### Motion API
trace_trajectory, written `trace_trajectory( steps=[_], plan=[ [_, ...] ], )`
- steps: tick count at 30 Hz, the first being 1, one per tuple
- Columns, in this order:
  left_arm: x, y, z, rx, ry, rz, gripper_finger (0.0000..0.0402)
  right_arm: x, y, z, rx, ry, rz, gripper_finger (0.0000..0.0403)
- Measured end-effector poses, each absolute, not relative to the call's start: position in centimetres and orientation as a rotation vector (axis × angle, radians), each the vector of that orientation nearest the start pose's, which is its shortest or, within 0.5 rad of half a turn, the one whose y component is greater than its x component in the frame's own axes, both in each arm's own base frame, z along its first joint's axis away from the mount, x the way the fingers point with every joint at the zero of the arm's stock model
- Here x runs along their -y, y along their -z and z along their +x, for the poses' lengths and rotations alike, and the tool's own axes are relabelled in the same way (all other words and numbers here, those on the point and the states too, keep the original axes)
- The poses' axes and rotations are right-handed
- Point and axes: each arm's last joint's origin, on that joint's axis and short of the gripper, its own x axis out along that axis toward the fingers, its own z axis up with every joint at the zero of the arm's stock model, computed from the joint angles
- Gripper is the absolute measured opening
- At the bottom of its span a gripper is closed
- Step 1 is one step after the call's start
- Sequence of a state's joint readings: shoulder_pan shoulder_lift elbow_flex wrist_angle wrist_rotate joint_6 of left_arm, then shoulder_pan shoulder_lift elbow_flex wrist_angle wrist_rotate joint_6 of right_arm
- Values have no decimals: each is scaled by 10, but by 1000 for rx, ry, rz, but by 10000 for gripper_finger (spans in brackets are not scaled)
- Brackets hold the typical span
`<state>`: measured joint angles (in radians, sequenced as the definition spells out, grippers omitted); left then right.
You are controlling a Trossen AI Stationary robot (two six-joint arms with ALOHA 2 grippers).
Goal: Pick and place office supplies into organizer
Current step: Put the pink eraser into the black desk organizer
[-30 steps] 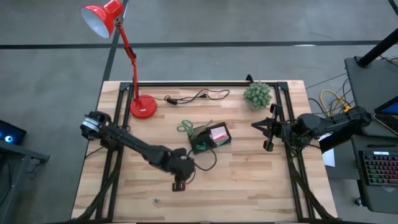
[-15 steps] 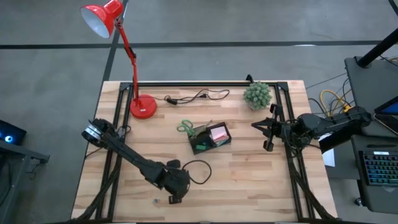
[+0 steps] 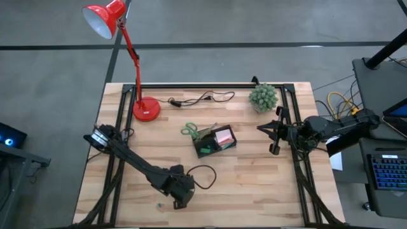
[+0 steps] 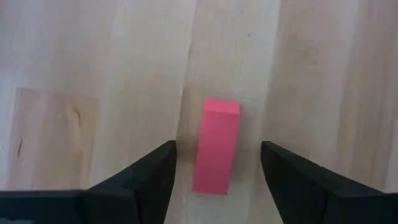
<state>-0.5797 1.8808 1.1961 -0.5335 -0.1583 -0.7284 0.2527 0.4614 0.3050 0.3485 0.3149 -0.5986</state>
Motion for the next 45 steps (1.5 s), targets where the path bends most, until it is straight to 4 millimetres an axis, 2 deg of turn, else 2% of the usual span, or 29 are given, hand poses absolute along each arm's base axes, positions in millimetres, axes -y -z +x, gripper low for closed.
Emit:
trace_trajectory(
  steps=[15,19,33,36,45],
  plan=[
    [194,-146,306,-1202,-86,-177,215,-23,-260,127,162,111,-494,8],
    [193,-145,306,-1205,-91,-174,188,-23,-260,127,162,111,-492,8],
    [191,-144,306,-1203,-100,-172,49,-23,-260,127,165,106,-441,8],
    [191,-148,306,-1206,-82,-183,35,-23,-260,127,165,106,-442,8],
    [191,-162,305,-1187,-29,-189,30,-23,-260,127,165,106,-441,8]
  ],
)
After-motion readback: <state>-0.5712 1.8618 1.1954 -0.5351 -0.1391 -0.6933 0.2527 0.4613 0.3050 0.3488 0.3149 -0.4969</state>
